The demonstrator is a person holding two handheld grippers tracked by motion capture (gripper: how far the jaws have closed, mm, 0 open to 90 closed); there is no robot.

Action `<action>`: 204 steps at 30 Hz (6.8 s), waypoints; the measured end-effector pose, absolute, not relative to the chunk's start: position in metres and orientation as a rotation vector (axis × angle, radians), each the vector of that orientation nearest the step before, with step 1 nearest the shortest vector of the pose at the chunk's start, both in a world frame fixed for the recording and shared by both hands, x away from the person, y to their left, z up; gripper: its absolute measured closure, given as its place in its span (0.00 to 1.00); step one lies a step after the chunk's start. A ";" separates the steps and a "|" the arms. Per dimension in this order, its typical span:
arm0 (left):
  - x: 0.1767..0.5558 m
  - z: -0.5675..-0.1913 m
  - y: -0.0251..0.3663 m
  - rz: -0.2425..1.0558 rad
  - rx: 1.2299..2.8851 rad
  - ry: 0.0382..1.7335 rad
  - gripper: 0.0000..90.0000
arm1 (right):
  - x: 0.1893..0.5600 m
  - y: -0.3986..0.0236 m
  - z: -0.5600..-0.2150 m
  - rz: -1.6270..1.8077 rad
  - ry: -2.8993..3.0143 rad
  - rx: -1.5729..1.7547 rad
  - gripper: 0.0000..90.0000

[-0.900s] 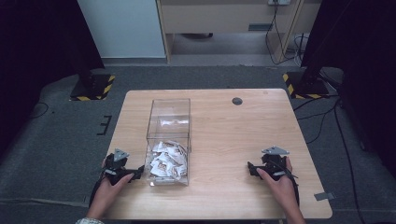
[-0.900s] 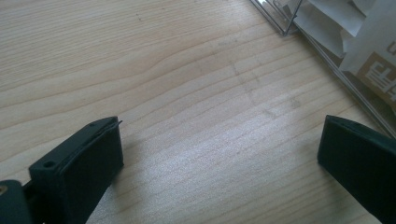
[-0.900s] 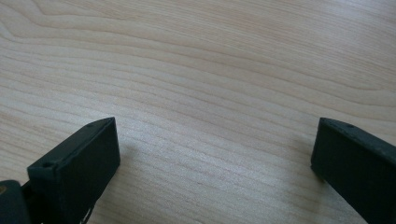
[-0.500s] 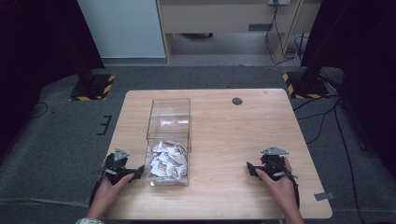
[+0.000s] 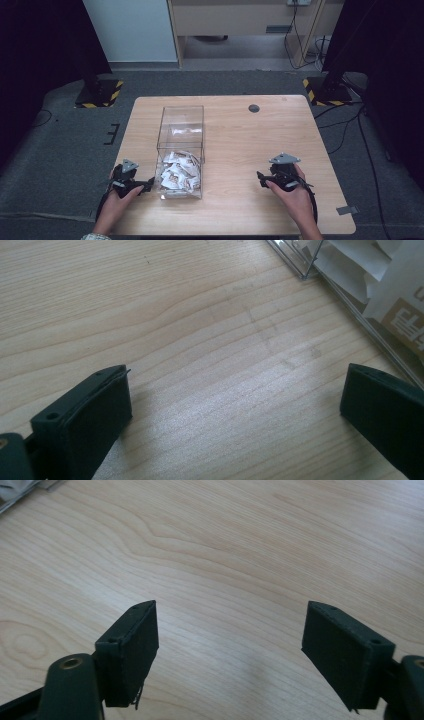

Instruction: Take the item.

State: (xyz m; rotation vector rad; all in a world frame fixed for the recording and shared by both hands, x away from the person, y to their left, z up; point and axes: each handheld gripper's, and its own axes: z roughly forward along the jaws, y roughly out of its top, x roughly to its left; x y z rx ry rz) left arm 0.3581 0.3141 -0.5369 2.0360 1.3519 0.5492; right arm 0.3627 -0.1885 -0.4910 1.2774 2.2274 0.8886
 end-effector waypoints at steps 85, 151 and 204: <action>0.358 -0.537 0.314 0.550 2.036 1.353 0.00 | 0.376 -0.063 -0.378 1.010 2.459 0.904 0.66; 0.358 -0.537 0.313 0.550 2.036 1.352 0.00 | 0.371 0.032 -0.436 1.165 2.554 0.800 0.78; 0.358 -0.537 0.313 0.548 2.040 1.349 0.00 | 0.367 0.025 -0.420 1.198 2.522 0.784 0.99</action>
